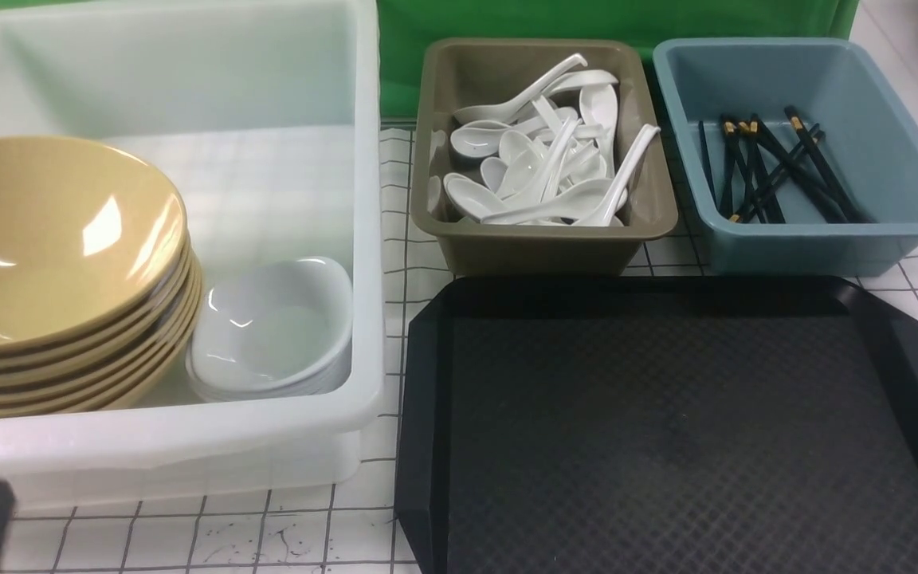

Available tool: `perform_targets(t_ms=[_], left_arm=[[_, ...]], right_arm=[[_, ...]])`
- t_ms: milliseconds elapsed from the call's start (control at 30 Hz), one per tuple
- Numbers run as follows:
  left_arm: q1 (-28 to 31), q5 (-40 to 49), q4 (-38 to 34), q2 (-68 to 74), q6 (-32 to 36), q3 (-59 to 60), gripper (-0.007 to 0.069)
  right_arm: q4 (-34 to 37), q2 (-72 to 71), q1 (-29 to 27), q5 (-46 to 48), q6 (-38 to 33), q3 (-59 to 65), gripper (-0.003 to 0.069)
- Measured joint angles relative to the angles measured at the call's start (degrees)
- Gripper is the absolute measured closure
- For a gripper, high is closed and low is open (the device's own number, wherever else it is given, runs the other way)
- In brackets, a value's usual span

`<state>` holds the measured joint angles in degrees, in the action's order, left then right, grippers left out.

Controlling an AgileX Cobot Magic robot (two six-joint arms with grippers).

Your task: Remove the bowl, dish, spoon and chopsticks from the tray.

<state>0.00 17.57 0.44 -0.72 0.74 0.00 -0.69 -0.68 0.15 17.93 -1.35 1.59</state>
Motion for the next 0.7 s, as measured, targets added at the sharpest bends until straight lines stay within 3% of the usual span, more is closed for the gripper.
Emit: perform_targets(t_ms=[100,333,700], left_arm=[[0.13,1.56,0.18,0.0,-2.92,1.37,0.0638],[0.13,2.36,-0.75,0.0,2.3,1.27,0.0638],[0.13,2.36,-0.87,0.0,2.67,1.26,0.0638]], right_arm=[[0.0,0.0,0.0,0.0,0.0,0.0,0.0573],[0.0,0.0,0.0,0.0,0.0,0.0,0.0565],[0.0,0.0,0.0,0.0,0.0,0.0,0.0559]])
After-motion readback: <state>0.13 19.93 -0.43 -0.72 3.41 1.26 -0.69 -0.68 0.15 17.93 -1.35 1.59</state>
